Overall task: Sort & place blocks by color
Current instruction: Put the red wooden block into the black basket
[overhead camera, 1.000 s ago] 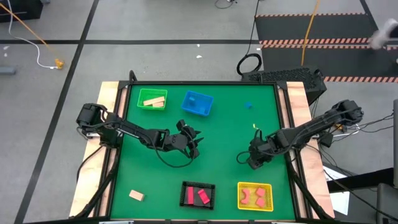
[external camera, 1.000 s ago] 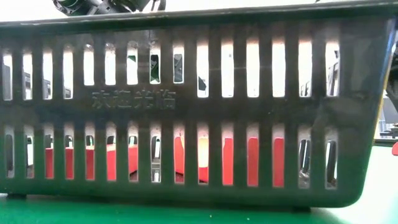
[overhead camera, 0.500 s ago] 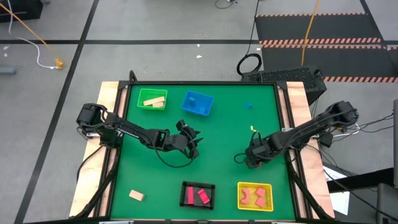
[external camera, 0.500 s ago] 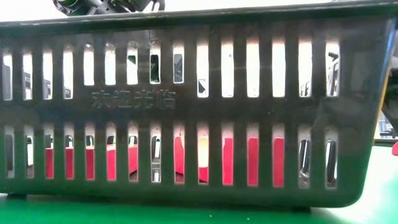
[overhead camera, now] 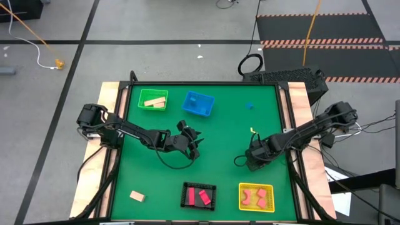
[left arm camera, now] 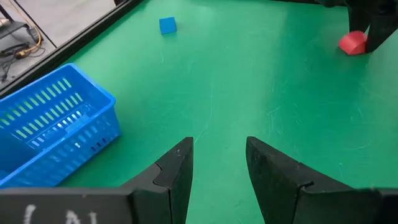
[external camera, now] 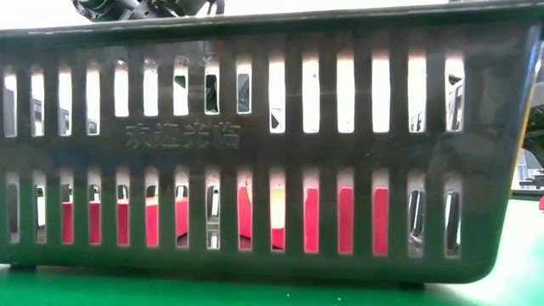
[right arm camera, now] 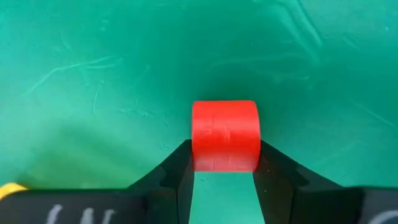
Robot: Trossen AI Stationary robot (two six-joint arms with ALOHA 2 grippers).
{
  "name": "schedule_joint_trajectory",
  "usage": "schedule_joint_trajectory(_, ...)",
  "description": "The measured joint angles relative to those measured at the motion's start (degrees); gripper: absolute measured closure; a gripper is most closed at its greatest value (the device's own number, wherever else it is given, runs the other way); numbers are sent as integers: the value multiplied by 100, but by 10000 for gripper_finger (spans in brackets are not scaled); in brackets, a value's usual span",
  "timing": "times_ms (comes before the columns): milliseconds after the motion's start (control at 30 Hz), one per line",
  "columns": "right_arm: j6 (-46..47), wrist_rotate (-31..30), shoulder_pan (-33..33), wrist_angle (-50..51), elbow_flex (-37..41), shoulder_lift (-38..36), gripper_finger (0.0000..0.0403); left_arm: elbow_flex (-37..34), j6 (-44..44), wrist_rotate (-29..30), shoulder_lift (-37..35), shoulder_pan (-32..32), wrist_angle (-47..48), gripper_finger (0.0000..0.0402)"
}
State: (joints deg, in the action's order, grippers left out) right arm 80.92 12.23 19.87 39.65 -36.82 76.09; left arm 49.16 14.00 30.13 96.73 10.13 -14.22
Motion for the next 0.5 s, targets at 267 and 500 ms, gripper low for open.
schedule_joint_trajectory(267,-284,-193,-112,-388,13,-126,290,-1,-18,0,0,0,-319,252)
schedule_joint_trajectory(500,-1629,-1281,-528,-2813,8,-403,290,-1,-325,0,0,0,-965,252)
